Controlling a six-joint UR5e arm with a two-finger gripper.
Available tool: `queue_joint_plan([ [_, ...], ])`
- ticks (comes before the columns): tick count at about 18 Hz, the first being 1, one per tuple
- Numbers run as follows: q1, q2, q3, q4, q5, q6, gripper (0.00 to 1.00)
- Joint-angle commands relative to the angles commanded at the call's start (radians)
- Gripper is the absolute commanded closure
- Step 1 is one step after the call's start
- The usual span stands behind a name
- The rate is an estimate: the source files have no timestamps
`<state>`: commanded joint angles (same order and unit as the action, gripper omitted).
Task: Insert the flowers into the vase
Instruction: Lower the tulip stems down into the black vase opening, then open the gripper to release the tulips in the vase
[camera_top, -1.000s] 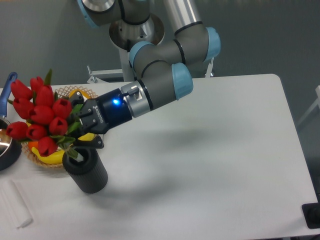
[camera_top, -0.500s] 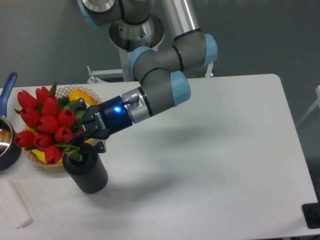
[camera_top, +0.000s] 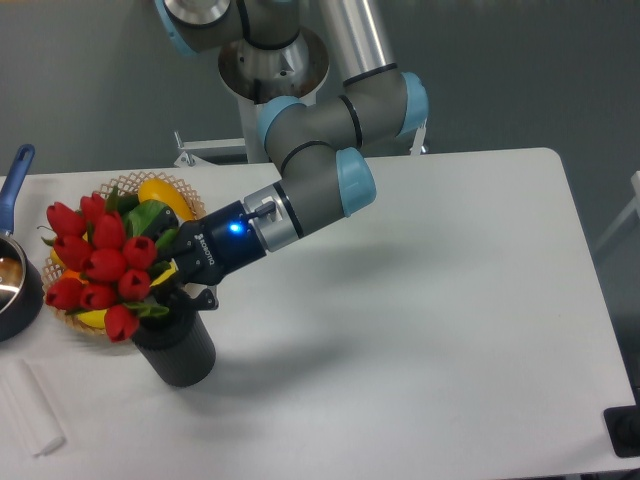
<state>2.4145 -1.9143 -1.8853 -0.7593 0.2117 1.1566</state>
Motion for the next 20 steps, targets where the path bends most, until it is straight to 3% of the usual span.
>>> queue_joint_plan([
  [11, -0.002, -0.018, -0.032, 0.0, 0.018, 0.063, 0.58],
  [13, -0.002, -0.026, -0.025, 0.0, 0.038, 0.063, 0.5],
  [15, -0.002, -0.028, -0.026, 0.0, 0.074, 0.066, 0.48],
  [20, 0.0, -0.023, -0.029, 0.0, 0.078, 0.067, 0.22],
])
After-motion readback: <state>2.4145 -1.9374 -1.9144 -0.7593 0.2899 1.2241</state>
